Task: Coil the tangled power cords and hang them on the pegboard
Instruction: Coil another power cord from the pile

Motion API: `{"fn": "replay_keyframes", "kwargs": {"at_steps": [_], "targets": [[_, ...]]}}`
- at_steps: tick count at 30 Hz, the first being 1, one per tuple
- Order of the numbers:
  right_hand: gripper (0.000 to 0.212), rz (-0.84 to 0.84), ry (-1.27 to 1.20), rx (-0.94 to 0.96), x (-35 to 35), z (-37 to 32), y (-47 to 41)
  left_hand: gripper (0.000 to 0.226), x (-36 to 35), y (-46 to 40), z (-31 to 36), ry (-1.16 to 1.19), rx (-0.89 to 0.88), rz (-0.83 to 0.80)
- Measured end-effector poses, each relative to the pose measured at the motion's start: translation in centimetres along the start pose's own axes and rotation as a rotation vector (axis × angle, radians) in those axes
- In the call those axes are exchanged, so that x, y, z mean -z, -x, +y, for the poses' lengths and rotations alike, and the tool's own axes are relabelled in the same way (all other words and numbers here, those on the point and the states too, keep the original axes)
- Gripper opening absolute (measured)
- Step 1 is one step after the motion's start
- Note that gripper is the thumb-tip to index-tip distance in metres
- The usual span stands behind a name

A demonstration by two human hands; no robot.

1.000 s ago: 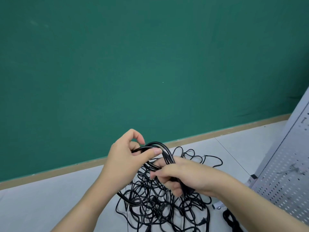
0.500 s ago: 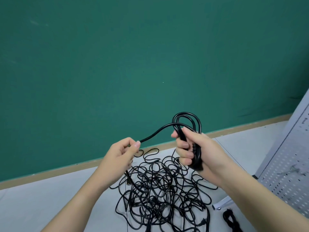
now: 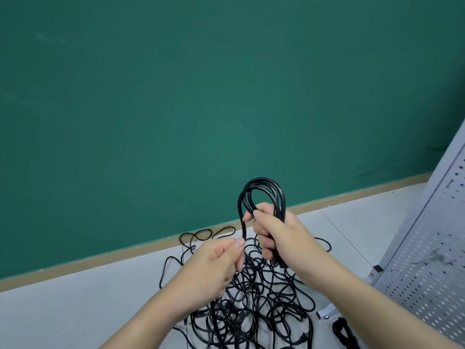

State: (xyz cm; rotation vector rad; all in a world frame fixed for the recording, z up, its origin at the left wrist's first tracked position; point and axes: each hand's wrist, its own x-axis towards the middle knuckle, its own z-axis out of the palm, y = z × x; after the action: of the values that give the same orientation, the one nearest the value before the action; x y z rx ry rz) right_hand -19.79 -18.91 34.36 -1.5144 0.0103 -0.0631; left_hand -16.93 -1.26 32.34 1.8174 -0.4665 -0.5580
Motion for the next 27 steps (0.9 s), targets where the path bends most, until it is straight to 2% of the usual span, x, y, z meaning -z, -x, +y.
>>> {"fn": "replay_keyframes", "kwargs": {"at_steps": [3, 5, 7, 9, 12, 19, 23, 27], "targets": [[0.022, 0.037, 0.102, 0.038, 0.1, 0.1, -0.1, 0.047, 0.1, -0.1, 0.1, 0.035, -0.007, -0.028], [0.029, 0.044, 0.137, 0.031, 0.3, 0.0, -0.1, 0.048, 0.2, 0.0, 0.3, 0.045, -0.023, -0.044], [0.022, -0.012, 0.072, 0.024, 0.3, 0.1, 0.0, 0.047, 0.2, 0.0, 0.5, 0.050, -0.043, -0.074], [0.027, -0.100, -0.053, 0.006, 0.1, 0.0, 0.3, 0.050, -0.1, 0.1, 0.5, 0.082, -0.046, -0.123], [0.019, -0.175, -0.013, 0.061, -0.2, 0.2, 0.8, 0.050, -0.9, 0.2, 0.5, 0.166, -0.006, -0.190], [0.031, -0.051, 0.102, 0.125, 0.3, 0.2, 0.6, 0.045, -0.7, -0.5, 0.8, 0.166, 0.013, -0.088], [0.031, 0.088, 0.101, 0.128, 1.2, 0.0, -0.1, 0.040, -0.2, -0.8, 0.3, -0.007, -0.064, -0.004], [0.030, 0.154, -0.076, 0.093, 1.8, -0.4, -0.5, 0.025, -0.3, -0.3, -0.2, -0.292, -0.204, 0.087]]}}
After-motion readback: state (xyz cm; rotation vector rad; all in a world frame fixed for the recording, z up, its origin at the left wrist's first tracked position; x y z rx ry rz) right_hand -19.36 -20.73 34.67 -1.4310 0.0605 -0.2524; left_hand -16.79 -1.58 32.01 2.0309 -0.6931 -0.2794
